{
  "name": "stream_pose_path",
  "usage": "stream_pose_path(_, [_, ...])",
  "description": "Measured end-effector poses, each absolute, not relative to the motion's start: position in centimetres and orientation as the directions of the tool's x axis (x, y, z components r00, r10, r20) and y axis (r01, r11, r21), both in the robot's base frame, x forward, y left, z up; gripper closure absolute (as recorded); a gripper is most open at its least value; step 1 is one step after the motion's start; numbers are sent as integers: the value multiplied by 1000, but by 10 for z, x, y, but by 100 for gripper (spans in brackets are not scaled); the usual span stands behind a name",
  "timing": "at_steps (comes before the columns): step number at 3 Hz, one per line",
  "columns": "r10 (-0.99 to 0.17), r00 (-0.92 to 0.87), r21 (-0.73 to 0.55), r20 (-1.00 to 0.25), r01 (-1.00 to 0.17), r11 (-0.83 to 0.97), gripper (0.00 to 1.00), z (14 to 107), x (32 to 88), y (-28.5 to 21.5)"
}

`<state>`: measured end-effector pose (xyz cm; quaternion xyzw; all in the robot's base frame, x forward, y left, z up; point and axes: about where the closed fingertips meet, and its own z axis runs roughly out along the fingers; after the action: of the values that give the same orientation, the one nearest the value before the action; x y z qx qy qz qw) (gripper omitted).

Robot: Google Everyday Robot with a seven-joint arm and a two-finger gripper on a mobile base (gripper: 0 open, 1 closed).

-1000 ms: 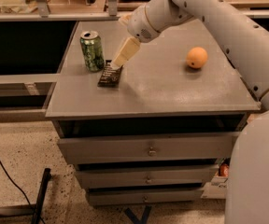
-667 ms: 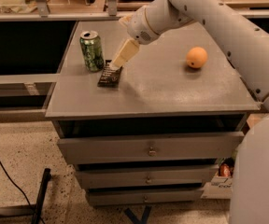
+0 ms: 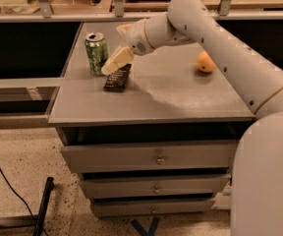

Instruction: Knock green can over

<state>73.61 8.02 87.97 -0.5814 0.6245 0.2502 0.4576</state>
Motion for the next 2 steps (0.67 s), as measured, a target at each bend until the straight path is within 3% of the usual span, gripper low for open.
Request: stream_pose_path(2, [-371, 57, -134, -927, -973, 185, 0, 866, 753, 118])
